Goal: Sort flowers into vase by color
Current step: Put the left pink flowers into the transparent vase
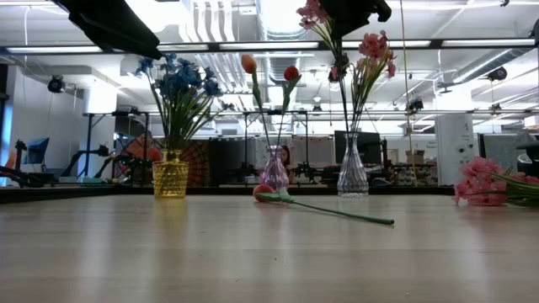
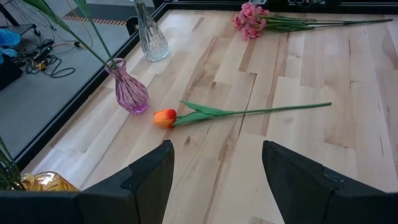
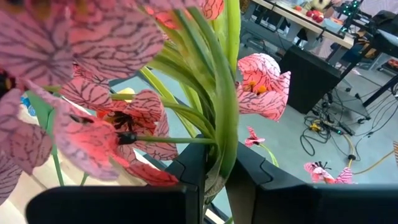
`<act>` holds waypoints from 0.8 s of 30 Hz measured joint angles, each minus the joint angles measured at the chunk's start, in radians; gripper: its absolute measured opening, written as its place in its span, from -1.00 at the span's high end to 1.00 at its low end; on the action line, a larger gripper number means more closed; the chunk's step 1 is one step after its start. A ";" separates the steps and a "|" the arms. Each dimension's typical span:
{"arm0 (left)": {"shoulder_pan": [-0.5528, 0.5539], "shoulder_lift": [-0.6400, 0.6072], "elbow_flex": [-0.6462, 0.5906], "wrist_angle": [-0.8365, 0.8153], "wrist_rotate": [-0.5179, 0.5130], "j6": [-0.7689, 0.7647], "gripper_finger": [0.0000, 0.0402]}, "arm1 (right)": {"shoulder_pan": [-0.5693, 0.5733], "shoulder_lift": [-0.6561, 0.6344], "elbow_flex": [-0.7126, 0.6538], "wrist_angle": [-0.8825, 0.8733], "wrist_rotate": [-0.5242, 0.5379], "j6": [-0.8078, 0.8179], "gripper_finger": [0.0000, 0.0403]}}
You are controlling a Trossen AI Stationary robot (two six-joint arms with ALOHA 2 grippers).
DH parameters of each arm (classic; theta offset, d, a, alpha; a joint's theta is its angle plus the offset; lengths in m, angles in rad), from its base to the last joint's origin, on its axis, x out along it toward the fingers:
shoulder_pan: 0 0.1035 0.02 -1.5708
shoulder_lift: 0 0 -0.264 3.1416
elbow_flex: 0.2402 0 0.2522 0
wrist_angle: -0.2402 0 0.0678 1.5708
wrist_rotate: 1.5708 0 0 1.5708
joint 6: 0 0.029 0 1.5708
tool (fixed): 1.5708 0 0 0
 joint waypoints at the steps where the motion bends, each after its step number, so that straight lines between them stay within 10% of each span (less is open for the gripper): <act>1: 0.000 0.000 0.000 0.000 0.000 0.000 -0.12 | 0.000 0.000 0.000 -0.001 0.000 0.000 0.81; 24: 0.000 0.000 0.000 0.000 0.000 0.000 -0.12 | -0.002 0.001 0.000 -0.031 0.001 0.018 0.81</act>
